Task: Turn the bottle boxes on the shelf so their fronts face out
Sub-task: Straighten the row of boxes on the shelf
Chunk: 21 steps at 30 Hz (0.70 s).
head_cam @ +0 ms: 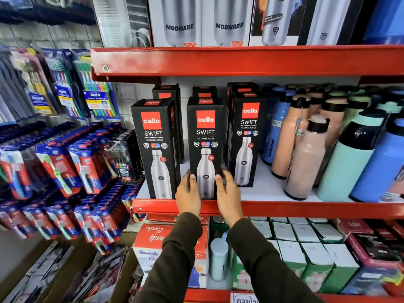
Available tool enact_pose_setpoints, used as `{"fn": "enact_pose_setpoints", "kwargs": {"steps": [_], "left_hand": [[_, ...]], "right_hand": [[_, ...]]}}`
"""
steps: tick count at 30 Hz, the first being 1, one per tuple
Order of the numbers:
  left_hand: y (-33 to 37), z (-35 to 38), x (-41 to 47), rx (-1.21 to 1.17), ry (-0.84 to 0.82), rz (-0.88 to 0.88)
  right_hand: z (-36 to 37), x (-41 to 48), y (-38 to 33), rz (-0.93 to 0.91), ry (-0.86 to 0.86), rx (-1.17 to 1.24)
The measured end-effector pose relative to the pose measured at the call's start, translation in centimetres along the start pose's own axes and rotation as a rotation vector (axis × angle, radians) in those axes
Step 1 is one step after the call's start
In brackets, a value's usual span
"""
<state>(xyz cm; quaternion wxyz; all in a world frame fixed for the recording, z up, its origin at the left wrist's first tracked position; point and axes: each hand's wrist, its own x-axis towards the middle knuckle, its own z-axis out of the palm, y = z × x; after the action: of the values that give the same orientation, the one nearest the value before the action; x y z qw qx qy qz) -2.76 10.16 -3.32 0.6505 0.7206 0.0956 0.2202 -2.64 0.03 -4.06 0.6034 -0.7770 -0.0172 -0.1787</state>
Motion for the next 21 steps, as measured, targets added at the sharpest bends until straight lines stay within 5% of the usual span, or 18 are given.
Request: {"fn": "enact_pose_setpoints", "kwargs": {"steps": [16, 21], "left_hand": [[0.1, -0.9, -1.5, 0.007, -0.068, 0.029], [-0.4, 0.7, -4.8, -0.151, 0.191, 0.217]], "right_hand": [[-0.7, -1.5, -0.2, -0.034, -0.038, 0.013], [-2.9, -0.9, 0.1, -0.108, 0.148, 0.080]]}}
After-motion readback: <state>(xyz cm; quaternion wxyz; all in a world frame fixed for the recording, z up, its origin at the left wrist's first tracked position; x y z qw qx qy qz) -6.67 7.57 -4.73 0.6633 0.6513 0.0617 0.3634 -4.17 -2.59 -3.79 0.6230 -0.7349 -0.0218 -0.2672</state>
